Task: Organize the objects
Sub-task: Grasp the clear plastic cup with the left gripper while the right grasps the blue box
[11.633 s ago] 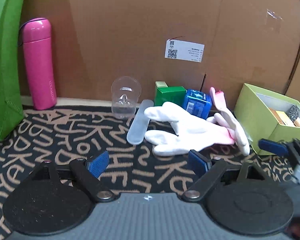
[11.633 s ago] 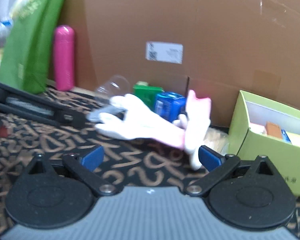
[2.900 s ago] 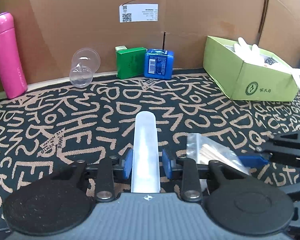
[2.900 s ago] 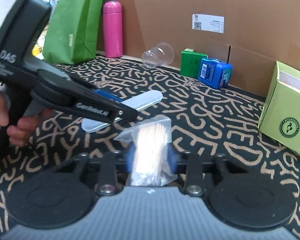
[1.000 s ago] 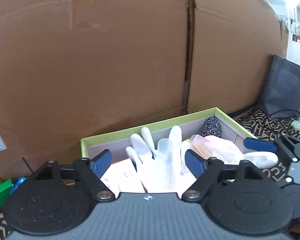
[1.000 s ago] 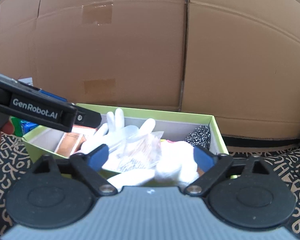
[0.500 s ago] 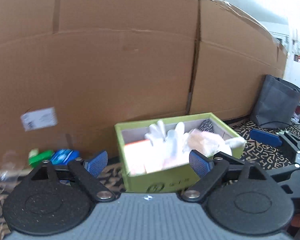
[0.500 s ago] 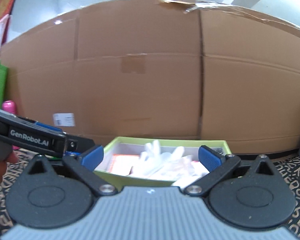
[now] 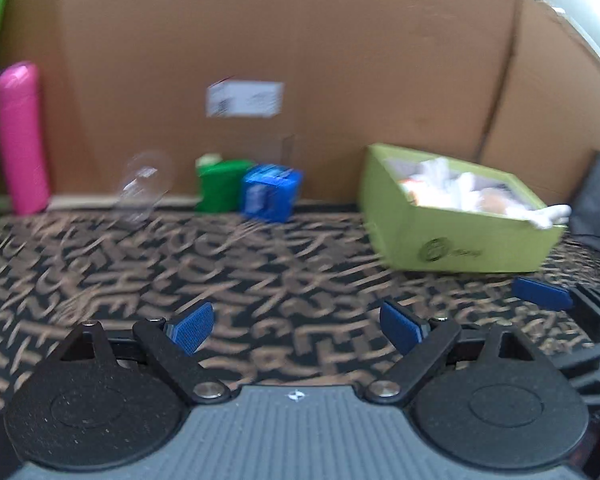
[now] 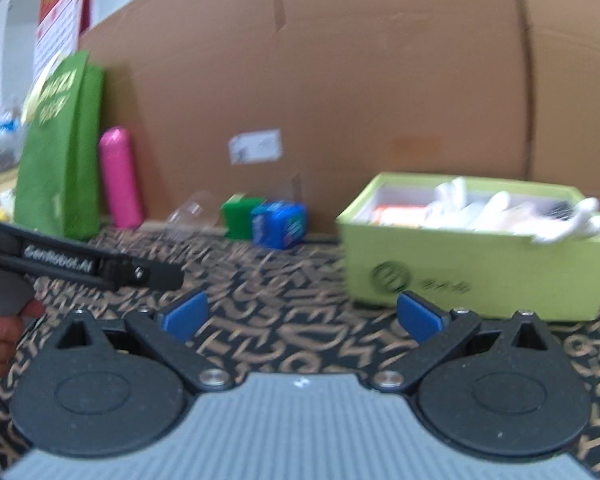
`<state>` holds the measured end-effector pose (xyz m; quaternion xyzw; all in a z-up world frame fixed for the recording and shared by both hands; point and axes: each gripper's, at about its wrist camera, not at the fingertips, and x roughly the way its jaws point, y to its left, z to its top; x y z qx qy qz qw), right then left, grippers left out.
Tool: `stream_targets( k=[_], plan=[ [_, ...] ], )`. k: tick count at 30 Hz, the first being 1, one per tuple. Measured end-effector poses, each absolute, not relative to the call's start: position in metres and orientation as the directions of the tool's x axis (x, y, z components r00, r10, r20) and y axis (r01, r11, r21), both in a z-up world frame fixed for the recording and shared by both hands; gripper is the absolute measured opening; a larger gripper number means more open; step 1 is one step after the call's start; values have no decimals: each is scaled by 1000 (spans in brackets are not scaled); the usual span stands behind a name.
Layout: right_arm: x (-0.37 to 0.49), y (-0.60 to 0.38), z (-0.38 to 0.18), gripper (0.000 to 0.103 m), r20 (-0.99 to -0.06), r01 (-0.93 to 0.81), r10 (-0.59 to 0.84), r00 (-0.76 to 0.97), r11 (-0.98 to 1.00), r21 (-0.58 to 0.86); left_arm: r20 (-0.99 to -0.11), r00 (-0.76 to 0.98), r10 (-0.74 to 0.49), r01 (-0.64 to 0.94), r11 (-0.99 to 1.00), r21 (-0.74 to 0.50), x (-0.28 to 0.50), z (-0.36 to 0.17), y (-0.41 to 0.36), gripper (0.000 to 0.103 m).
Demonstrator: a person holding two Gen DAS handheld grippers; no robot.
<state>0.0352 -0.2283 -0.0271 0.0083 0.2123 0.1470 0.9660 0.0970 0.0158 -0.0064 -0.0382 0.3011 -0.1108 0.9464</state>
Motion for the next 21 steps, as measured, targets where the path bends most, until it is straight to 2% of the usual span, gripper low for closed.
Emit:
stream_targets(
  k=[8, 13, 17, 21],
  plan=[
    [57, -185, -32, 103, -422, -356, 368, 829, 928, 110, -593, 794, -131, 20, 981, -191, 124, -18, 78, 93],
    [89, -171, -42, 103, -479, -344, 425, 768, 905, 252, -583, 809, -79, -54, 977, -207, 150, -15, 103, 93],
    [117, -160, -50, 103, -548, -312, 441, 711, 896, 317, -567, 822, -48, -56, 985, -165, 172, -11, 111, 93],
    [140, -151, -50, 103, -567, -317, 451, 689, 891, 324, -550, 835, -2, -46, 996, -73, 198, -6, 110, 93]
  ],
)
